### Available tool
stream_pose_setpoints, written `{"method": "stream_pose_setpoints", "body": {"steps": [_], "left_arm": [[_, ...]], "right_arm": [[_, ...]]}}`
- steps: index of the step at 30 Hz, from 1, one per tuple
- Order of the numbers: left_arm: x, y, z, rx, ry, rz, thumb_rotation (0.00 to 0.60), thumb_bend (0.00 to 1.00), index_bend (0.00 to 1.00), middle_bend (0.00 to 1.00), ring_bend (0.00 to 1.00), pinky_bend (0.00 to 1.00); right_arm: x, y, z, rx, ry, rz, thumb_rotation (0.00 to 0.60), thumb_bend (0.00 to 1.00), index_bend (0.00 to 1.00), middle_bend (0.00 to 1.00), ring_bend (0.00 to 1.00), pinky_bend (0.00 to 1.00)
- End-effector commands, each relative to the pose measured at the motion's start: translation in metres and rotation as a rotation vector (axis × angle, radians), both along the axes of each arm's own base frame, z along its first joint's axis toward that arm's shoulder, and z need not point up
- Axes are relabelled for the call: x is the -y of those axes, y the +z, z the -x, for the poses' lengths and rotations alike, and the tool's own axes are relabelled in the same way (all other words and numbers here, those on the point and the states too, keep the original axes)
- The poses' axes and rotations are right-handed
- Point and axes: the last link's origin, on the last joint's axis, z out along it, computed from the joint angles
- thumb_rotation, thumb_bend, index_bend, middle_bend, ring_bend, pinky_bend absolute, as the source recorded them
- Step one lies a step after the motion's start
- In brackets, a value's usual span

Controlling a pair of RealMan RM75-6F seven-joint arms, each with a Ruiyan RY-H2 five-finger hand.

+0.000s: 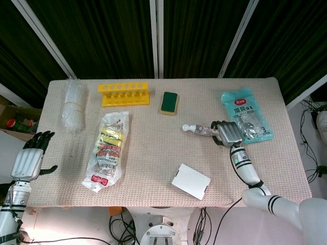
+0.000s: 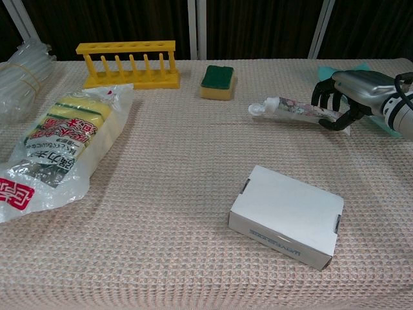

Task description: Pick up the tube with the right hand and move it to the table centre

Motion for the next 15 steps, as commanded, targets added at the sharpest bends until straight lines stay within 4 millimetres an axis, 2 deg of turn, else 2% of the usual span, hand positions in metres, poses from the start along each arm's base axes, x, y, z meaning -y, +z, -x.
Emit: {"method": "stream_pose_setpoints", "body": {"steps": [1, 4, 8, 10, 15], "left_arm": [[-0.001, 0.000, -0.001, 0.002, -0.003, 0.000, 0.600, 0.00, 0.10, 0.09, 0.07, 0.21], [-0.004, -0.001, -0.004, 0.022, -0.021, 0.000, 0.600, 0.00, 0.10, 0.09, 0.07, 0.21], [-0.015, -0.004, -0.016, 0.147, -0.067, 0.020, 0.600, 0.00, 0.10, 0.09, 0.07, 0.21], [-0.025, -0.006, -0.022, 0.229, -0.094, 0.037, 0.600, 0.00, 0.10, 0.10, 0.07, 0.21], [-0.051, -0.009, -0.043, 0.370, -0.152, 0.091, 0.600, 0.00, 0.10, 0.11, 0.07, 0.21]], "right_arm": [[0.000, 0.006, 0.000, 0.054, 0.013, 0.032, 0.600, 0.44, 1.00, 0.94, 0.83, 0.89], [-0.001, 0.012, -0.003, 0.143, 0.029, 0.070, 0.600, 0.45, 1.00, 0.94, 0.84, 0.89], [-0.004, 0.016, -0.009, 0.293, 0.052, 0.132, 0.600, 0.44, 1.00, 0.94, 0.84, 0.89], [-0.007, 0.015, -0.012, 0.370, 0.060, 0.172, 0.600, 0.45, 1.00, 0.94, 0.84, 0.89], [-0.009, 0.002, -0.024, 0.429, 0.092, 0.180, 0.600, 0.45, 1.00, 0.95, 0.84, 0.89]]}}
